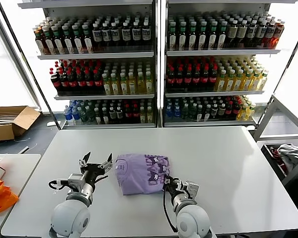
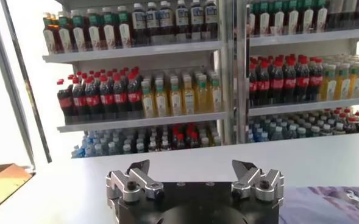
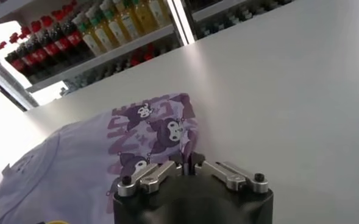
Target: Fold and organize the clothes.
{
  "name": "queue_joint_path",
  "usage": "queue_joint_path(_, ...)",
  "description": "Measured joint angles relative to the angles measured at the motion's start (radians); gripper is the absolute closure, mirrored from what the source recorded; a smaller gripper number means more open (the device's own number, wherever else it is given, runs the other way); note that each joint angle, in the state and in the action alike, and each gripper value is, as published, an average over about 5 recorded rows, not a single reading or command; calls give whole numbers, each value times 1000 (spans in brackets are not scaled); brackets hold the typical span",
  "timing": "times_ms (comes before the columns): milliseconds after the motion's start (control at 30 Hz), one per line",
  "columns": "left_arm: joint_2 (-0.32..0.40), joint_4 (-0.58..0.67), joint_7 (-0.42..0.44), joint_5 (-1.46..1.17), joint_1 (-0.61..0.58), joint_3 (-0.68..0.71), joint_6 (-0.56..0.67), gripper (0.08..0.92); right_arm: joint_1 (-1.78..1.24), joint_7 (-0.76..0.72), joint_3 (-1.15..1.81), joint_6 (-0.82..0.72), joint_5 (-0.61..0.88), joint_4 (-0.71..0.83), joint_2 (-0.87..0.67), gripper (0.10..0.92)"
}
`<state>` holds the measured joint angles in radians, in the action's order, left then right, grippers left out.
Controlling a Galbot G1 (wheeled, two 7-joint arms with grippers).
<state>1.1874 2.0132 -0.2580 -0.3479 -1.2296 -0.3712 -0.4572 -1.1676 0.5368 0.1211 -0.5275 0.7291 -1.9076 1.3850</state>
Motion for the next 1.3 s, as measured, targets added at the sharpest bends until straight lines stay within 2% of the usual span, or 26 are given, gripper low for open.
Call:
queue_joint_path(100,0,5,-1,1,-5,-6,0,177,-7,-1,9,-9,-15,-16,-12,906)
queue_joint_path(633,35,16,0,15,-18,16,-2,177,-80,-48,189,-43,-110,-81,-164,904)
queue_joint_path(733,43,16,1,18,-18,22,-3,177,-99,-63,208,-45,-136,-93,-174,856)
queue_joint_path(1300,65,30,10,30,-38,29,-4,177,-156,-180,204,-43,-359,-254,-229,367)
